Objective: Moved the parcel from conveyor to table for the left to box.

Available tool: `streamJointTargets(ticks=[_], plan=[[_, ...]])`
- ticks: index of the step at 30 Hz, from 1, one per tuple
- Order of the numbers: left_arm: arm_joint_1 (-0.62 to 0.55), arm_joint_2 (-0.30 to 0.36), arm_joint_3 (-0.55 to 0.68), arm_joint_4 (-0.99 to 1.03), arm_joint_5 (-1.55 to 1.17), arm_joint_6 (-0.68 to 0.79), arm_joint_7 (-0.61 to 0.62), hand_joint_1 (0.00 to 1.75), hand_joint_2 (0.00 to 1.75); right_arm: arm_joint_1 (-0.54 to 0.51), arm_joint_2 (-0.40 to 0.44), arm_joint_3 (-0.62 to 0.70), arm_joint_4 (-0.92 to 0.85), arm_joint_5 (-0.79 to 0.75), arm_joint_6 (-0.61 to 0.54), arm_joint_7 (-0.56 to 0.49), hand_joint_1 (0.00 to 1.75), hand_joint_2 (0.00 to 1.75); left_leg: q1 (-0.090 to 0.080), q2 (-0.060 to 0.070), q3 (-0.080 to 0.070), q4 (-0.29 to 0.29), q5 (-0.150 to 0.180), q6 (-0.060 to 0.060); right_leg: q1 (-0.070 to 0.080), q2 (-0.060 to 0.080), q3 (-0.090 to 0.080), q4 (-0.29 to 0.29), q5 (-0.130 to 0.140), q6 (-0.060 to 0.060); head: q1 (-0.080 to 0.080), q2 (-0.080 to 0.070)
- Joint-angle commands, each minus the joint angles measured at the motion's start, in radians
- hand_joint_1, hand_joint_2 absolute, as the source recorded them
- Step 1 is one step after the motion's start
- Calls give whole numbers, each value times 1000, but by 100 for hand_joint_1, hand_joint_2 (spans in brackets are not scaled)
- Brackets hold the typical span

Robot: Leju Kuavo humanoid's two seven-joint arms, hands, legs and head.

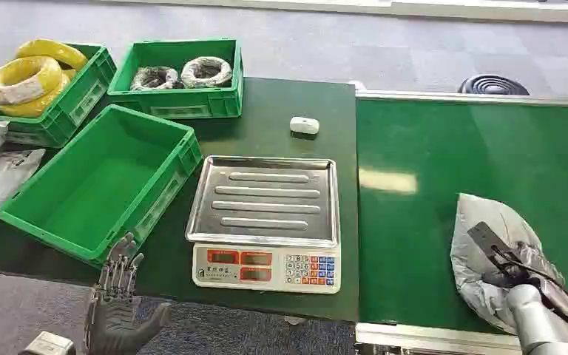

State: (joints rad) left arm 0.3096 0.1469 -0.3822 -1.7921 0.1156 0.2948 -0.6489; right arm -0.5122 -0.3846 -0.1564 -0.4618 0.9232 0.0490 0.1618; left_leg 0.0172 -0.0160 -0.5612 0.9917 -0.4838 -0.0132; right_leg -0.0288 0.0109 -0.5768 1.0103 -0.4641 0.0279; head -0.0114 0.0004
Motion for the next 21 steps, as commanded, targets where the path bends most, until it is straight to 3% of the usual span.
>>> streamJointTargets(ticks=[1,2,6,8,9,10,11,14,15,16,19,21], plan=[[-45,-44,45,100,-18,-43,8,0,175,-144,-30,-56,242,-10,183,79,145,175,-1,2,2,-2,1,2,0,0,2,-2,1,-2,0,0],[-50,-48,51,105,-22,-53,11,0,175,-153,-24,-77,242,-26,203,90,171,175,0,1,2,-2,0,1,1,-1,3,-2,1,-2,0,0],[-55,-61,70,107,-20,-53,11,0,175,-228,-1,-76,248,-17,208,145,175,175,0,2,3,-4,2,1,1,-1,3,-4,3,-4,-1,0],[-41,-75,84,89,-24,-52,13,0,175,-275,25,-67,231,0,140,149,175,175,0,2,4,-3,1,1,1,0,4,-3,2,-3,0,0],[-16,-85,94,62,-41,-40,24,0,175,-317,64,-173,220,-95,4,28,175,175,0,5,5,-1,0,1,0,3,3,-1,1,-2,0,0],[-3,-87,93,53,-43,-36,24,0,175,-340,81,-185,211,-105,-58,-5,175,175,-1,11,4,-1,0,1,0,8,0,0,2,-3,0,0],[12,-93,92,41,-43,-25,24,0,175,-363,104,-194,184,-110,-191,-111,175,175,-1,8,3,-1,-1,1,0,6,3,0,2,-2,0,0],[13,-96,80,42,-48,-12,23,0,175,-392,112,-218,183,-136,-214,-135,175,175,-2,12,0,0,-1,1,-1,10,-2,2,3,-2,0,0],[5,-90,69,50,-51,-3,20,0,175,-380,124,-245,145,-166,-326,-235,175,175,-2,14,0,0,-1,1,-1,11,-2,2,3,-3,-1,0],[-3,-95,64,60,-49,-6,15,0,175,-387,143,-306,124,-256,-374,-400,175,175,-1,10,0,-1,0,1,0,7,-1,1,2,-3,0,0],[-35,-107,51,98,-59,-18,8,0,175,-374,205,-292,-10,-347,-399,-600,175,175,-1,6,2,-2,1,1,0,4,0,0,2,-4,0,0],[-45,-113,48,110,-64,-15,6,0,175,-356,248,-230,-104,-364,-414,-552,175,175,-1,5,-2,-1,1,1,-1,4,-4,1,2,-2,-1,0]])
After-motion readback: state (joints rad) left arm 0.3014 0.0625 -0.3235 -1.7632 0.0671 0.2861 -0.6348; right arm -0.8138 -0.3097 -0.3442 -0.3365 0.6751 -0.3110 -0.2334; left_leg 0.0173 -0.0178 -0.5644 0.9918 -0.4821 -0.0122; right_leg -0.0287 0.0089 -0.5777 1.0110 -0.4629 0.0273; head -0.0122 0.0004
